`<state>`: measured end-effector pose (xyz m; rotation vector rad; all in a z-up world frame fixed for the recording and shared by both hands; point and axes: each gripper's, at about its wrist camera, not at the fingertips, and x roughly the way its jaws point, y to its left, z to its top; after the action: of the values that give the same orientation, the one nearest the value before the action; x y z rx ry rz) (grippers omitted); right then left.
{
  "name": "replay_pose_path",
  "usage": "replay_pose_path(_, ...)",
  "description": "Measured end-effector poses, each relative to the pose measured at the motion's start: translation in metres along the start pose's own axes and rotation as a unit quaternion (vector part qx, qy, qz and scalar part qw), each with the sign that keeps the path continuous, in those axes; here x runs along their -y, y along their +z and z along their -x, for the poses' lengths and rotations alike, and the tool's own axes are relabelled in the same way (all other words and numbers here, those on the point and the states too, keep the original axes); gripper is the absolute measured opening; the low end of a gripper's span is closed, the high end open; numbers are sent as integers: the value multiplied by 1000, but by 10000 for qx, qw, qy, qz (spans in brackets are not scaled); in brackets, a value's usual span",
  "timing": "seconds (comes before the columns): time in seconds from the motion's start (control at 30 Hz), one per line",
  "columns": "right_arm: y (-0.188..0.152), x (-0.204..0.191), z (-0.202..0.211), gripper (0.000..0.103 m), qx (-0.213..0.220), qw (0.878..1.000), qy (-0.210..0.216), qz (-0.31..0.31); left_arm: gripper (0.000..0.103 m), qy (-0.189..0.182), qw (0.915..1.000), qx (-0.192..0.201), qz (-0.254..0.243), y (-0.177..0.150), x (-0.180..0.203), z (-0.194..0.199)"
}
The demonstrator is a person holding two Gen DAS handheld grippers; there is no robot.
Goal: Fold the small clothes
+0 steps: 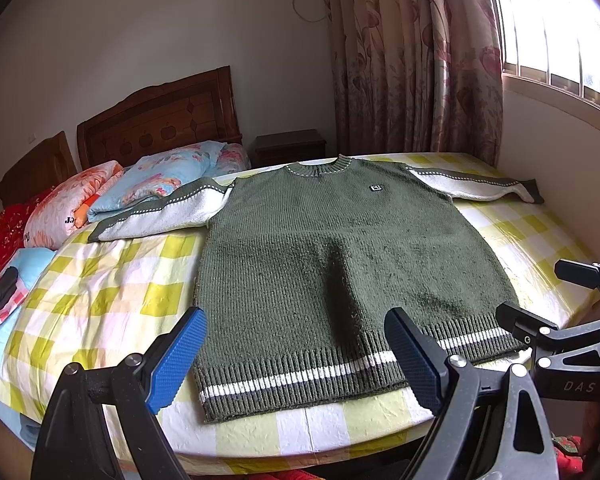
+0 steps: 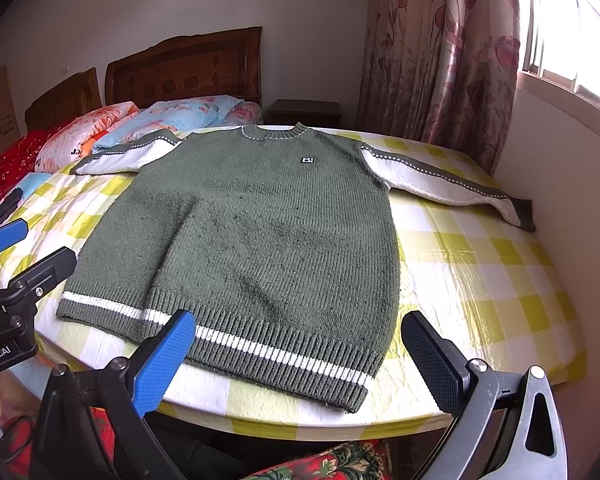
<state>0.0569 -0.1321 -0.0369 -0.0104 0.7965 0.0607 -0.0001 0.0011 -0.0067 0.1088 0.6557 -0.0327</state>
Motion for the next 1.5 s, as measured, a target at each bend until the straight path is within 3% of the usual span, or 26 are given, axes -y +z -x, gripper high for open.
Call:
replay_pose_path(0.53,-4,4,-14,103,-184,9998,38,-70,92,-25,9998,-194,19,-2,-1,-10)
replay_pose_path(0.7,-3,17,-30,103,-239,9995,156,-119,92,-256,9985,-482,-76,6,-2,-33)
replay_pose_path(0.8,6,46,-49,103,-438,9967,357,-574,92,-99,9983,-497,-271,22,1,-64)
replay_pose_path(1.0,28,150,-104,103,-709,9734,502,-2119,92,-72,9967,-764,-268,67,-1,-150)
replay_pose_path(1.23,69,258,-167,103,-455,9414,409,-3316,91,210,9933,-1118,182,92,-17,-240)
replay_pose_path(1.33,88,286,-194,103,-281,9307,553,-3605,90,71,9871,-1499,550,88,-29,-266)
replay_pose_path(1.5,106,328,-220,103,63,9133,375,-4054,90,-119,9893,-1316,623,81,-38,-268)
